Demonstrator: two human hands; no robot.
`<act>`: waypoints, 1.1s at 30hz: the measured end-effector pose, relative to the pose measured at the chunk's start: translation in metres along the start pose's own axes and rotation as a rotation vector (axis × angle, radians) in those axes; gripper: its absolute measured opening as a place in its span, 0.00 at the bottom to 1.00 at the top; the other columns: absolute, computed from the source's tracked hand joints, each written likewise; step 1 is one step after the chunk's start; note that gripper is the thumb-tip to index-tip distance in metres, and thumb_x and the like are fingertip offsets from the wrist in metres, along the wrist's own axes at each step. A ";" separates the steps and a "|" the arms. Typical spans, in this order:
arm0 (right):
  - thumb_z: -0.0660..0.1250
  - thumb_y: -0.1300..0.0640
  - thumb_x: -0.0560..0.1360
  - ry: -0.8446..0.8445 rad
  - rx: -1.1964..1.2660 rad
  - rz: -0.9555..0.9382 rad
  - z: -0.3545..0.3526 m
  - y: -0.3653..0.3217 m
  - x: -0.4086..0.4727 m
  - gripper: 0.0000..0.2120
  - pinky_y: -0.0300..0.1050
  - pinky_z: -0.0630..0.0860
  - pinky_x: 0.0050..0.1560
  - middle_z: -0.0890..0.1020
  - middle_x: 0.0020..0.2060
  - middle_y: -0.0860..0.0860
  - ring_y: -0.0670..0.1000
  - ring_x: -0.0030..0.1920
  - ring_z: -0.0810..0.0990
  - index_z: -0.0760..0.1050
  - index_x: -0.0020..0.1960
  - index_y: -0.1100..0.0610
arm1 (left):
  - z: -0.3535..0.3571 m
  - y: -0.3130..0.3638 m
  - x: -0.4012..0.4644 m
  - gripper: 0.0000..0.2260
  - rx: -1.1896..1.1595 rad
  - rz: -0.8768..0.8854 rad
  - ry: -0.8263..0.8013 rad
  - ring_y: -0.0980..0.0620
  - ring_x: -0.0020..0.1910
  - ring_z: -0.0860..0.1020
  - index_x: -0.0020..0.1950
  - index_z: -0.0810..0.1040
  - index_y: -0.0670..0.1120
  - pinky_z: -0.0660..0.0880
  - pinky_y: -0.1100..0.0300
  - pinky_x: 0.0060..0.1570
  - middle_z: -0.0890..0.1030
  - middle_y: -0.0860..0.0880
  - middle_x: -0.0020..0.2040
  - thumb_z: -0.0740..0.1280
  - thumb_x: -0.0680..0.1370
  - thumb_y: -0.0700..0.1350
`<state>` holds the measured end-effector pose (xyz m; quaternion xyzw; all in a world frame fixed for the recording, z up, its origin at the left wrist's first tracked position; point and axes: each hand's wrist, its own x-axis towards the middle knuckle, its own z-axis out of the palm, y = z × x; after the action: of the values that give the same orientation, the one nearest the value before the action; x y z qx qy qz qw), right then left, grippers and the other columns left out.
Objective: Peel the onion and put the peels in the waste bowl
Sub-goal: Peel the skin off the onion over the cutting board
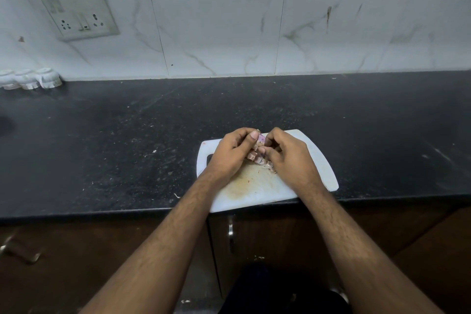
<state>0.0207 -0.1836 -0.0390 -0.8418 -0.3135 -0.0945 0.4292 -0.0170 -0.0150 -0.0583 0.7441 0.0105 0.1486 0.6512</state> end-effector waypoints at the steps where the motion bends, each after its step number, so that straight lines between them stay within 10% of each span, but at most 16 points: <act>1: 0.71 0.55 0.79 -0.007 -0.011 -0.007 0.001 0.000 0.000 0.09 0.48 0.79 0.40 0.81 0.38 0.44 0.46 0.39 0.80 0.72 0.45 0.50 | 0.000 0.000 0.000 0.13 -0.017 -0.004 -0.007 0.46 0.45 0.82 0.61 0.83 0.43 0.80 0.53 0.52 0.85 0.42 0.46 0.65 0.87 0.51; 10: 0.70 0.55 0.81 0.030 0.488 0.260 -0.001 0.006 -0.004 0.06 0.45 0.78 0.29 0.79 0.37 0.50 0.47 0.34 0.78 0.75 0.48 0.53 | 0.001 0.001 -0.001 0.18 -0.005 -0.006 0.014 0.50 0.46 0.85 0.58 0.85 0.47 0.82 0.44 0.57 0.88 0.48 0.47 0.66 0.82 0.60; 18: 0.76 0.53 0.76 0.069 0.280 0.105 0.005 0.002 -0.010 0.18 0.38 0.80 0.48 0.81 0.53 0.42 0.43 0.47 0.81 0.78 0.65 0.46 | -0.001 0.002 -0.001 0.19 -0.019 -0.017 0.013 0.45 0.49 0.87 0.54 0.86 0.47 0.82 0.38 0.59 0.89 0.45 0.49 0.67 0.82 0.62; 24: 0.76 0.55 0.76 0.164 0.369 0.131 0.004 0.002 -0.013 0.04 0.39 0.78 0.36 0.83 0.46 0.41 0.47 0.45 0.84 0.84 0.51 0.50 | 0.002 0.001 -0.003 0.25 0.016 0.052 -0.030 0.47 0.42 0.85 0.52 0.86 0.50 0.81 0.46 0.47 0.87 0.40 0.48 0.69 0.77 0.71; 33: 0.74 0.53 0.78 0.264 0.380 0.224 0.001 0.007 -0.013 0.03 0.45 0.80 0.38 0.84 0.40 0.44 0.49 0.43 0.84 0.83 0.46 0.51 | 0.003 -0.001 -0.005 0.21 0.127 0.105 -0.063 0.53 0.53 0.84 0.66 0.82 0.52 0.84 0.50 0.57 0.86 0.51 0.56 0.80 0.75 0.47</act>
<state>0.0147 -0.1917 -0.0500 -0.7559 -0.1715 -0.0949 0.6247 -0.0204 -0.0189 -0.0606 0.7877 -0.0397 0.1584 0.5940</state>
